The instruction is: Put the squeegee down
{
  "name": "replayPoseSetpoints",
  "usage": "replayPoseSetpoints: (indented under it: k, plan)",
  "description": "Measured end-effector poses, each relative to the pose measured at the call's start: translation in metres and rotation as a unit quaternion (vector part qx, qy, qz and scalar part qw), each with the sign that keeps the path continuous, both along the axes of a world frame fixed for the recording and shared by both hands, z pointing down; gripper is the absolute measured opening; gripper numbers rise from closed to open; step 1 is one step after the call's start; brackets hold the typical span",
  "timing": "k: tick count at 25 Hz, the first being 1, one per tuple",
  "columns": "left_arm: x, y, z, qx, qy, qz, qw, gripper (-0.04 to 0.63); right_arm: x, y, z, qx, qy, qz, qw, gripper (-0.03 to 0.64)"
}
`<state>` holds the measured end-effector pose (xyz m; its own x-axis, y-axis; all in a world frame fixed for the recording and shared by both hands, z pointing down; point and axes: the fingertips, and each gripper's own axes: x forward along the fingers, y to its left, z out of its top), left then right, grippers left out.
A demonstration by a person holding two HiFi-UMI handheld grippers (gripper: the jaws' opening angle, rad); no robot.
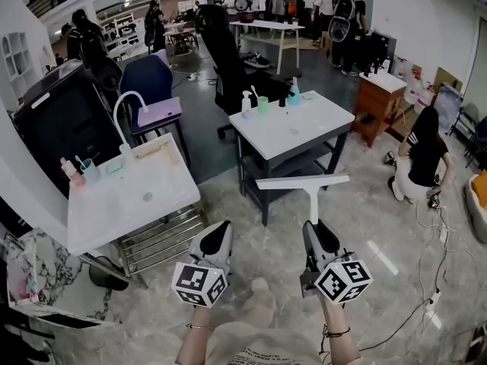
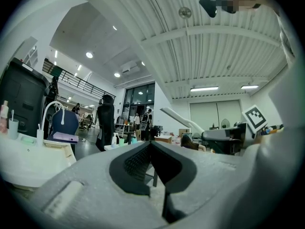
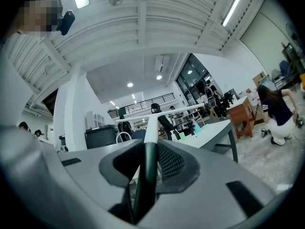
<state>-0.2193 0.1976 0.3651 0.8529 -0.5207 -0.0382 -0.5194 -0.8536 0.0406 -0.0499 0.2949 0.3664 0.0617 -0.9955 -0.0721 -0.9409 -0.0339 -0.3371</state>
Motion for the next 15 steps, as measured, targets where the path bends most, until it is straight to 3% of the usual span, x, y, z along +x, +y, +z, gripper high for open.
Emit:
replayPoseSetpoints:
  k: [15]
  plan:
    - [0.095, -0.105, 0.014, -0.025, -0.016, 0.003, 0.9996, 0.021, 0.079, -0.115, 0.014, -0.026, -0.018, -0.027, 0.999, 0.097]
